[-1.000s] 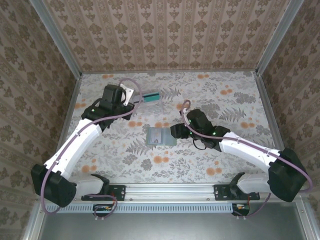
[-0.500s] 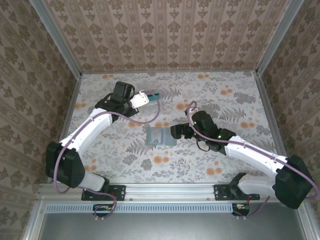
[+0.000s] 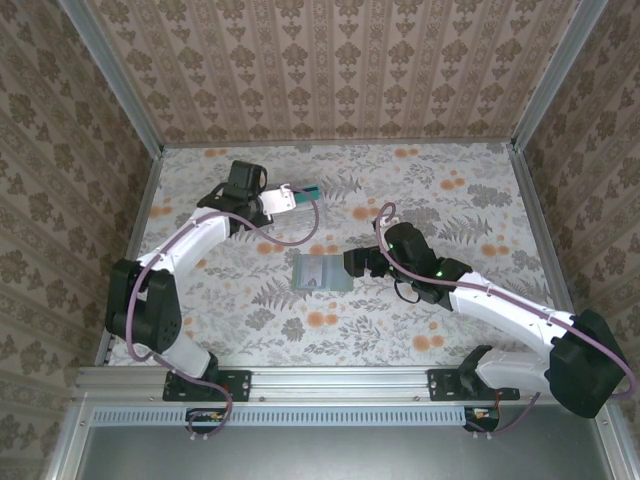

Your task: Take the credit cards out of the card holder

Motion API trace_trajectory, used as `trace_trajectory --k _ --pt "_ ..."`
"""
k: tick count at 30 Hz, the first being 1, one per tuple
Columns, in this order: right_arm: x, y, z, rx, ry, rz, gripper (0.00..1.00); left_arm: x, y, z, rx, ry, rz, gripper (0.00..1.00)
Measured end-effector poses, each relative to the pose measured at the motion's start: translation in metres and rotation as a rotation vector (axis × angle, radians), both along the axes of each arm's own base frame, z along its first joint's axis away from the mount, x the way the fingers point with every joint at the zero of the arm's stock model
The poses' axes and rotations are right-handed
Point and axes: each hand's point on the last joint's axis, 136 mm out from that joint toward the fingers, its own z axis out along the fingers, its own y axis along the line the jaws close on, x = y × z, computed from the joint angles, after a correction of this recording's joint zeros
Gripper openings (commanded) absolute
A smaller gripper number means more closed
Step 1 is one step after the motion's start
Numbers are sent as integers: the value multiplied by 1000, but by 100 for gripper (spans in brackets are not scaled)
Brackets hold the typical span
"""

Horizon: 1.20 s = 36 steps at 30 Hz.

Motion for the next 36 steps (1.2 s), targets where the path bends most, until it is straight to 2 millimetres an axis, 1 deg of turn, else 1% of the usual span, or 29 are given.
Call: trace_trajectory --k 5,13,21,31,36 --pt "0 0 0 2 2 -4 100 4 -2 -6 7 1 -11 0" --pt "1 0 -4 -4 10 -4 100 11 -6 -22 19 32 -16 0" --pt "1 -1 -4 -7 10 -8 100 20 -9 -21 16 24 -15 0" --pt "2 -2 -4 -7 10 -11 100 23 -3 -24 18 32 -1 0" --pt "2 -2 -6 -10 14 -13 100 21 -5 -18 9 22 -7 0"
